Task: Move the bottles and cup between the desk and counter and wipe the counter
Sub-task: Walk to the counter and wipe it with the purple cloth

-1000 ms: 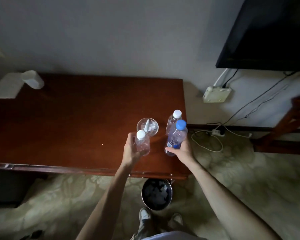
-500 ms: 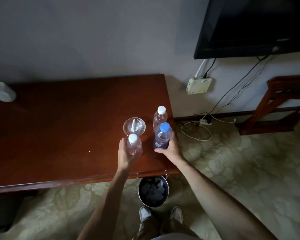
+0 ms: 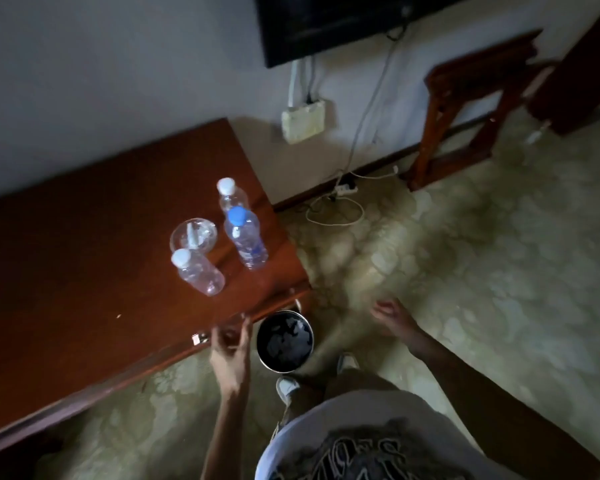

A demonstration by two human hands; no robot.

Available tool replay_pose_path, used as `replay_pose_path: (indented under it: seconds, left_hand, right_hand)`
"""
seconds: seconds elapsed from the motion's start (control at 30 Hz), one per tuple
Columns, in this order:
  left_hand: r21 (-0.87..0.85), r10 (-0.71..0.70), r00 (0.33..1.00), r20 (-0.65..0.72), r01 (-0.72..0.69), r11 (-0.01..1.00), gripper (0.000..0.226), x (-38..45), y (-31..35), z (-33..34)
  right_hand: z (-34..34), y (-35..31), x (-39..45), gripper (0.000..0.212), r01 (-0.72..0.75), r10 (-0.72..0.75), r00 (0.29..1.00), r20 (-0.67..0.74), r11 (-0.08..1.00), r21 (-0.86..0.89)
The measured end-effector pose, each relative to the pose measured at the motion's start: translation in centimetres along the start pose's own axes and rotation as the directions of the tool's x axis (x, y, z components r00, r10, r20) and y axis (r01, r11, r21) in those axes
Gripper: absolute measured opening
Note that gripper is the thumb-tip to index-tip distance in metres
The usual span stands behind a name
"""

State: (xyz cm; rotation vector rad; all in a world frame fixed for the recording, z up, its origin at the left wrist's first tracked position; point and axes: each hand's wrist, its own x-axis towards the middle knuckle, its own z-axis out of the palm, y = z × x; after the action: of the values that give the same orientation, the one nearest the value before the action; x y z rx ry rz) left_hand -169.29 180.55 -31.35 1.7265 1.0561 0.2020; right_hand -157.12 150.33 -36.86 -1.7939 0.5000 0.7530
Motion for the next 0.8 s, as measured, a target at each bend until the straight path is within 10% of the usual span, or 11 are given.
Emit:
replay_pose_path:
  seconds: [0.07,0.23,0.57,0.7,0.8]
  left_hand:
    - [0.12,-0.09,0.936,0.341,0.052,0.991,0.023,-1.9,-1.1,3.8]
    - [0.634,-0.627,0.358,0.692,0.115,0.765,0.025,-4.7,-1.7,14.9]
    - [0.58,-0.448,0.433,0.783,-0.247,0.776,0.034,-14.1,7.1,36.1]
    - [0.647,-0.518,0.438,0.735,-0.221,0.73,0.037,-17.5,7.4,41.2]
    - [0.685,-0.545,0.506,0.668,-0.133,0.716,0.03,-18.5,7.8,44.2]
  right_hand:
    - [-3.5,4.7,-1.8,0.033,-0.129,0.133,0.989,-0.062,0.989,0.068]
    - [-10.8,13.7,-8.0,0.028,-0.332,0.395,0.892,-0.22,0.903,0.274]
    - [-22.8,25.3,-12.3,0.016,-0.436,0.63,0.724,-0.28,0.733,0.523]
    - [-29.8,30.5,-8.1,0.06,-0.408,0.583,0.767,-0.268,0.765,0.498]
    - [-36.0,30.2,-6.0,0.013,-0.384,0.604,0.76,-0.239,0.715,0.585]
